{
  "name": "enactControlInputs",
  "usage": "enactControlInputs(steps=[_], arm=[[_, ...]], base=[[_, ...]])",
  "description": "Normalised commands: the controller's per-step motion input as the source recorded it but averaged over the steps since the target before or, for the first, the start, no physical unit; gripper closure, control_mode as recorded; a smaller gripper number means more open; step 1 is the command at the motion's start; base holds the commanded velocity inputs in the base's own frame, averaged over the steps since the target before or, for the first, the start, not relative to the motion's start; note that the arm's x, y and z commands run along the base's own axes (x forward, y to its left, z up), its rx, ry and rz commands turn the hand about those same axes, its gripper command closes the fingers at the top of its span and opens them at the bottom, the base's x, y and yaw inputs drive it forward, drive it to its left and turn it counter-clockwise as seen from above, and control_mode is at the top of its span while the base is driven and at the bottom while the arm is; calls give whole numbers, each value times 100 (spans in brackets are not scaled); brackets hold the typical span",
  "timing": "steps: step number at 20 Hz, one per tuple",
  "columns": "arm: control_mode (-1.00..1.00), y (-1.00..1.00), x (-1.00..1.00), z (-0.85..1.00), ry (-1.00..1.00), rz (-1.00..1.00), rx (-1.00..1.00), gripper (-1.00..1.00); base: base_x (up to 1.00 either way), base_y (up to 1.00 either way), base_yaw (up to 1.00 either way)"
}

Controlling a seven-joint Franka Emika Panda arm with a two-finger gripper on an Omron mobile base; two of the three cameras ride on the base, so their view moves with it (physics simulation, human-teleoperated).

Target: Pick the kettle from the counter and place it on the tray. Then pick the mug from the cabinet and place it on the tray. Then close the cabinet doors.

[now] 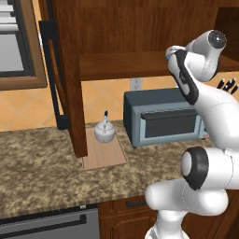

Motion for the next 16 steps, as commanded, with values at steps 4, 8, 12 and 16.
enactControlInputs(steps=[4,8,12,16], arm=[[-100,-16,20,-1,2,0,-1,-100],[-100,-9,28,-8,8,0,0,-100],[-100,-2,15,-2,4,0,0,-100],[-100,0,17,-6,0,0,0,-100]], base=[[0,0,0],[0,0,0],[0,0,0],[0,0,0]])
